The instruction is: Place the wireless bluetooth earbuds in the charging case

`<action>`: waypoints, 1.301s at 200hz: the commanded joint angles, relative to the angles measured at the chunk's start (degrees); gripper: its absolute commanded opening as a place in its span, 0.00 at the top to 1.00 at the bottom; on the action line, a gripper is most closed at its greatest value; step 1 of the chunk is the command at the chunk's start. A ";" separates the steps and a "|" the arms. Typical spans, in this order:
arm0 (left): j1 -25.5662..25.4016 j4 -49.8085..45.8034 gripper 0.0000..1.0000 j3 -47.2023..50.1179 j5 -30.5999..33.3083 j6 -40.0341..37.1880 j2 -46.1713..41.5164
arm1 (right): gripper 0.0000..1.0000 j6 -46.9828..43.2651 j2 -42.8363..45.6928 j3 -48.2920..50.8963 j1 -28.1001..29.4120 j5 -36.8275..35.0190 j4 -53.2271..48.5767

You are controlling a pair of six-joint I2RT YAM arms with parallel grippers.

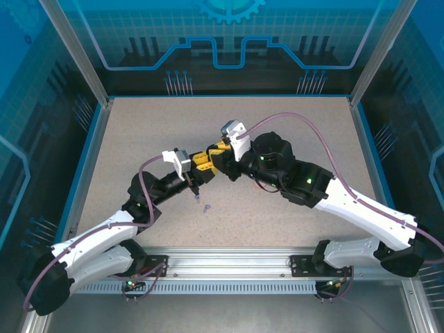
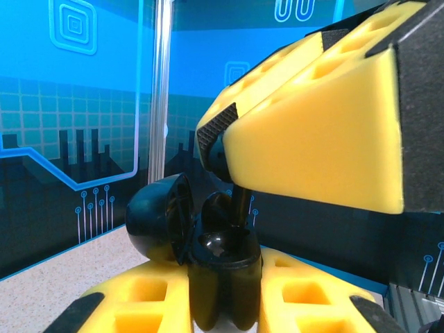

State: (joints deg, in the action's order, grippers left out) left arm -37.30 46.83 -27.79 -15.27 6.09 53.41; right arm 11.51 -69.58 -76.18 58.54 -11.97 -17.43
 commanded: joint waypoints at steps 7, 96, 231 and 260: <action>-0.44 2.39 1.00 -0.17 -0.58 0.15 -1.20 | 0.76 0.21 -0.45 -0.33 0.74 0.08 -0.26; -0.45 2.08 1.00 -0.13 -0.34 0.00 -1.01 | 0.76 0.62 -1.07 -0.56 0.74 1.81 -0.07; -0.45 -0.56 1.00 -0.34 0.35 -2.13 -1.19 | 0.47 0.34 1.19 -5.59 -1.80 4.45 -5.28; -0.40 -0.92 1.00 -0.33 0.17 -2.66 -1.20 | 0.33 1.40 3.56 -6.19 -6.91 10.79 -7.62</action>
State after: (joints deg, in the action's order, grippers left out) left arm -37.30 45.69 -27.79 -15.25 5.34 53.19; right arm 12.25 -69.43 -80.34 55.61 -7.03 -22.35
